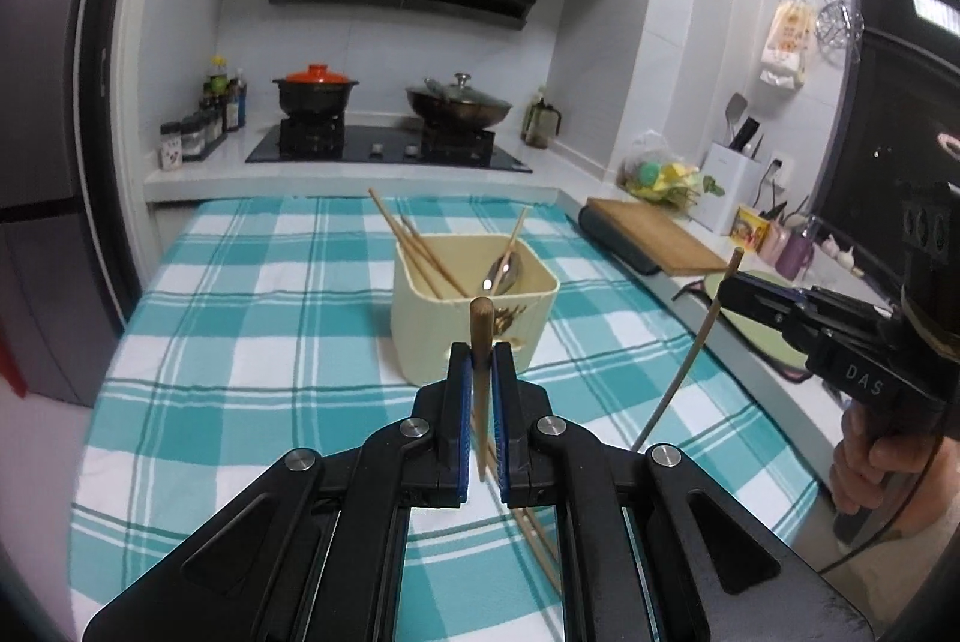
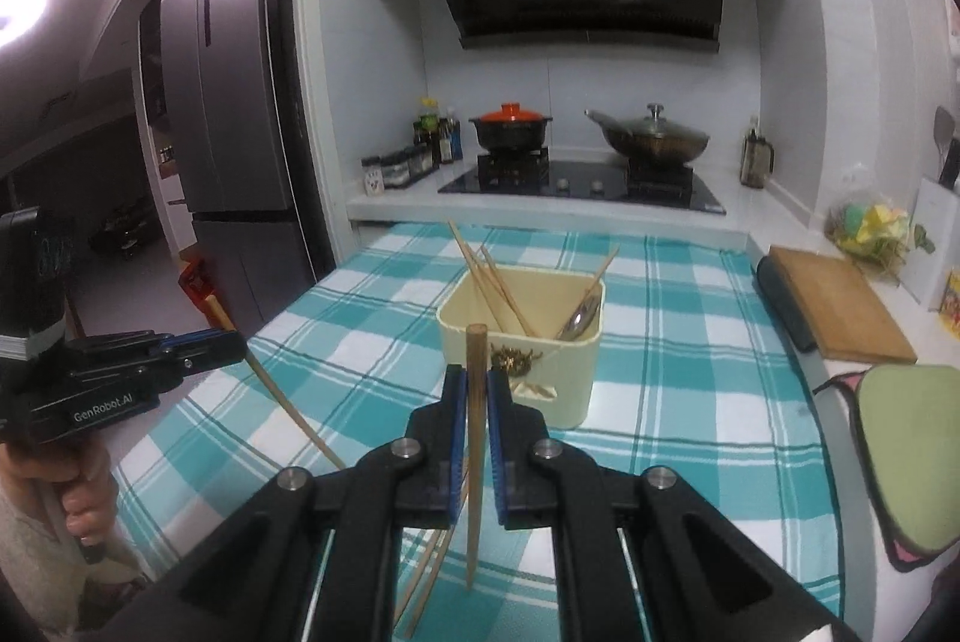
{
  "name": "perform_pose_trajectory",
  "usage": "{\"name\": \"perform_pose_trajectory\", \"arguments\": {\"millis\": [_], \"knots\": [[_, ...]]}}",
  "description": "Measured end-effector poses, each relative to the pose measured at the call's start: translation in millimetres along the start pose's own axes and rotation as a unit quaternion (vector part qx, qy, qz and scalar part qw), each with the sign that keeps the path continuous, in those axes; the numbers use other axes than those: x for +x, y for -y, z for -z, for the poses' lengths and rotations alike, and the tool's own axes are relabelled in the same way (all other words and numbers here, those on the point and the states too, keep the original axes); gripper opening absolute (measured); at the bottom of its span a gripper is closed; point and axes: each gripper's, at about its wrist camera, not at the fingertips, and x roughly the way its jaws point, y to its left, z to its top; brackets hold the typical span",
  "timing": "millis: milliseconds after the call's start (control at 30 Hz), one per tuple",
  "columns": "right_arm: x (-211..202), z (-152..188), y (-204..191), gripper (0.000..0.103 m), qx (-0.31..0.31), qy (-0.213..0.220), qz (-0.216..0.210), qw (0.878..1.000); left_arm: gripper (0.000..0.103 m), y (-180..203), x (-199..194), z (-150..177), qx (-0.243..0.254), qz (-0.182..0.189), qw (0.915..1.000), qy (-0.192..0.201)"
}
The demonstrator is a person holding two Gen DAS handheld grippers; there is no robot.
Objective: Organize utensils
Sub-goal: 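Carry the chopsticks in both tools into the cream box and release them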
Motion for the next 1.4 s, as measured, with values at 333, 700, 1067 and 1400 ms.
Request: {"name": "perform_pose_trajectory", "arguments": {"millis": [333,700,1067,1400], "knots": [[-22,-34,-3,0.007,-0.011,0.062,0.012,0.998,0.005,1,-30,-42,0.001,0.014,0.999,0.043],[5,-108,25,0.007,0.007,0.098,0.021,0.995,0.005,-4,-9,-133,0.0,0.002,0.9952,0.098],[79,-156,51,0.007,-0.003,0.107,0.036,0.994,0.005,-14,89,-182,-0.012,-0.019,0.9951,0.096],[183,-124,69,0.007,0.003,-0.03,0.01,0.999,0.005,-34,207,-141,-0.042,-0.019,0.9983,-0.036]]}}
